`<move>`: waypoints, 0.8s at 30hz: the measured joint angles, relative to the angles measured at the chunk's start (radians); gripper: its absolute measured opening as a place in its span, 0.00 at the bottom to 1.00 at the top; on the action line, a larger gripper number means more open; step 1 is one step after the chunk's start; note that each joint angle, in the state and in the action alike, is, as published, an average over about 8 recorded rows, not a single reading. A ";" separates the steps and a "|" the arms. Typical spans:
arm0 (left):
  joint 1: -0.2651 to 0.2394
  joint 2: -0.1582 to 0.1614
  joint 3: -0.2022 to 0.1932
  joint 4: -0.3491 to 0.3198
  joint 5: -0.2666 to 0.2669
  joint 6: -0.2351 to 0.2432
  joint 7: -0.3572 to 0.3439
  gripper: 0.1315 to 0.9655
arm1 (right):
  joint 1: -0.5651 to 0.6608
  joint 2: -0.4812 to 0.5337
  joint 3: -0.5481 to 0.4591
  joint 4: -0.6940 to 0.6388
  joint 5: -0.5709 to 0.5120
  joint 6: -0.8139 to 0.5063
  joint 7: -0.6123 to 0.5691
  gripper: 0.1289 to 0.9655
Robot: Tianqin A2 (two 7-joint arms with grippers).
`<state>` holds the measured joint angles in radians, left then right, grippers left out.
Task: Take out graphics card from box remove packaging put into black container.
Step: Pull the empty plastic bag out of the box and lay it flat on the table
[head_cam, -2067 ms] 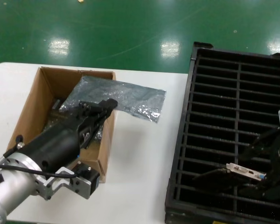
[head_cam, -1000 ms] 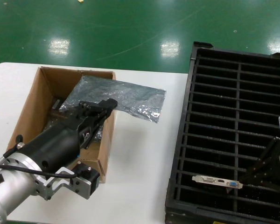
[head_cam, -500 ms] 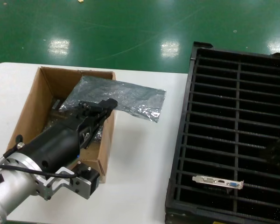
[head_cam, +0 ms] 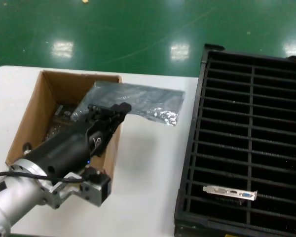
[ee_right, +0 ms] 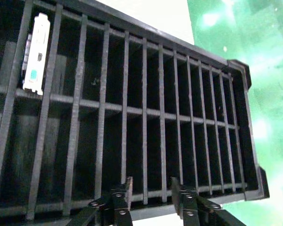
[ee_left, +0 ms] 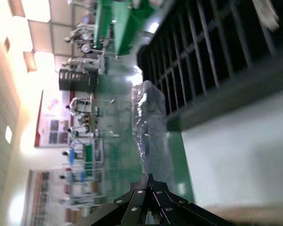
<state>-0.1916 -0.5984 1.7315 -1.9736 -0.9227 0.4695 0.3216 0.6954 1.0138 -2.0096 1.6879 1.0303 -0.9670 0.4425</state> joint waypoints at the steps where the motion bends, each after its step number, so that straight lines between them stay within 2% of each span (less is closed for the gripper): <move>1: -0.005 0.017 -0.009 -0.008 -0.001 0.023 -0.030 0.01 | 0.000 0.000 0.000 0.000 0.000 0.000 0.000 0.15; 4: -0.031 0.095 -0.055 -0.028 -0.003 0.122 -0.153 0.01 | 0.000 0.000 0.000 0.000 0.000 -0.001 0.000 0.22; 8: -0.082 0.242 -0.148 -0.033 0.012 0.296 -0.343 0.01 | 0.000 0.000 0.000 0.000 0.000 -0.001 0.000 0.31; 9: -0.097 0.282 -0.173 -0.029 0.021 0.342 -0.389 0.01 | 0.000 0.000 0.000 0.000 0.000 -0.001 0.000 0.31; 12: -0.140 0.397 -0.244 -0.005 0.064 0.471 -0.528 0.01 | 0.000 0.000 0.000 0.000 0.000 -0.001 0.000 0.40; 15: -0.175 0.491 -0.290 0.032 0.124 0.565 -0.667 0.01 | 0.000 0.000 0.000 0.000 0.000 -0.001 0.000 0.50; 17: -0.190 0.533 -0.302 0.061 0.165 0.600 -0.748 0.01 | 0.000 0.000 0.000 0.000 0.000 -0.001 0.000 0.56; 19: -0.197 0.558 -0.299 0.097 0.205 0.610 -0.814 0.01 | 0.000 0.000 0.000 0.000 0.000 -0.001 0.000 0.59; 24: -0.206 0.586 -0.271 0.228 0.306 0.569 -0.918 0.01 | 0.000 0.000 0.000 0.000 0.000 -0.001 0.000 0.73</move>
<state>-0.3972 -0.0123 1.4607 -1.7460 -0.6171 1.0386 -0.5965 0.6959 1.0136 -2.0099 1.6878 1.0308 -0.9676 0.4423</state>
